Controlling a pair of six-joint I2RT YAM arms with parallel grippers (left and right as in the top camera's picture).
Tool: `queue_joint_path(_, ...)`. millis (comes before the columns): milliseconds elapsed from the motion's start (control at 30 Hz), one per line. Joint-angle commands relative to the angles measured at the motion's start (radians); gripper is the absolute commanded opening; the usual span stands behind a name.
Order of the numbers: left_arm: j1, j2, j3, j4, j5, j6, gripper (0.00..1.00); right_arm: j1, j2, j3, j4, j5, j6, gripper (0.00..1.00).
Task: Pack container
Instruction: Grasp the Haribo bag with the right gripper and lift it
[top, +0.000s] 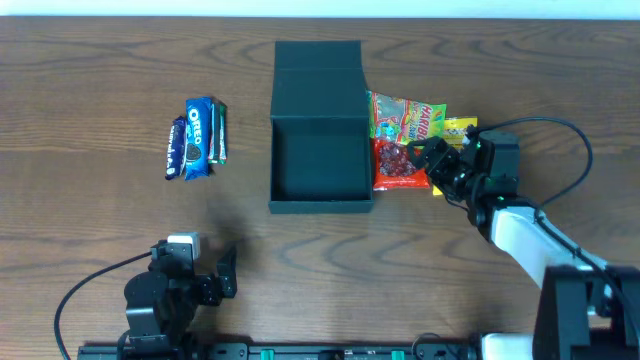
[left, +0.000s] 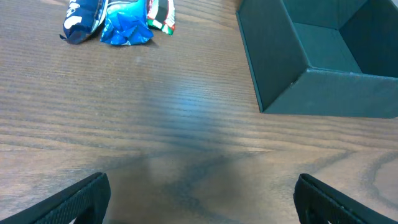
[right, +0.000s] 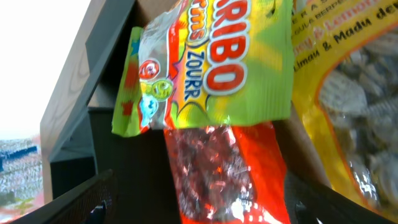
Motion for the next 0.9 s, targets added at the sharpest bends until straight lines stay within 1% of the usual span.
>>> queue_joint_path(0, 0.006, -0.006, -0.004, 0.000, 0.015, 0.000, 0.95, 0.008, 0.049, -0.006, 0.048, 0.012, 0.033, 0.83)
queue_joint_path(133, 0.006, -0.006, -0.004, 0.000, 0.015, 0.000, 0.95, 0.008, 0.113, -0.006, 0.150, 0.014, 0.035, 0.77)
queue_joint_path(300, 0.006, -0.006, -0.004, 0.000, 0.015, 0.000, 0.95, 0.008, 0.201, -0.006, 0.276, 0.014, 0.097, 0.73)
queue_joint_path(333, 0.006, -0.006, -0.004, 0.000, 0.015, 0.000, 0.95, 0.008, 0.219, -0.006, 0.305, 0.013, 0.101, 0.72)
queue_joint_path(367, 0.006, -0.006, -0.004, 0.000, 0.015, 0.000, 0.95, 0.008, 0.238, -0.005, 0.340, 0.013, 0.105, 0.68)
queue_joint_path(433, 0.006, -0.006, -0.004, 0.000, 0.015, 0.000, 0.95, 0.008, 0.265, 0.002, 0.401, 0.011, 0.116, 0.56)
queue_joint_path(467, 0.006, -0.006, -0.004, 0.000, 0.015, 0.000, 0.95, 0.008, 0.275, 0.008, 0.432, 0.009, 0.120, 0.44)
queue_joint_path(500, 0.006, -0.006, -0.004, 0.000, 0.015, 0.000, 0.95, 0.008, 0.281, 0.016, 0.459, 0.004, 0.119, 0.12)
queue_joint_path(533, 0.006, -0.006, -0.004, 0.000, 0.015, 0.000, 0.95, 0.008, 0.282, 0.032, 0.483, -0.009, 0.118, 0.01)
queue_joint_path(700, 0.006, -0.006, -0.004, 0.000, 0.015, 0.000, 0.95, 0.006, 0.259, 0.148, 0.489, -0.184, 0.086, 0.01)
queue_joint_path(833, 0.006, -0.006, -0.004, 0.000, 0.015, 0.000, 0.95, 0.008, 0.203, 0.265, 0.396, -0.288, 0.007, 0.02)
queue_joint_path(867, 0.006, -0.006, -0.004, 0.000, 0.015, 0.000, 0.95, 0.008, 0.188, 0.305, 0.355, -0.328, -0.035, 0.02)
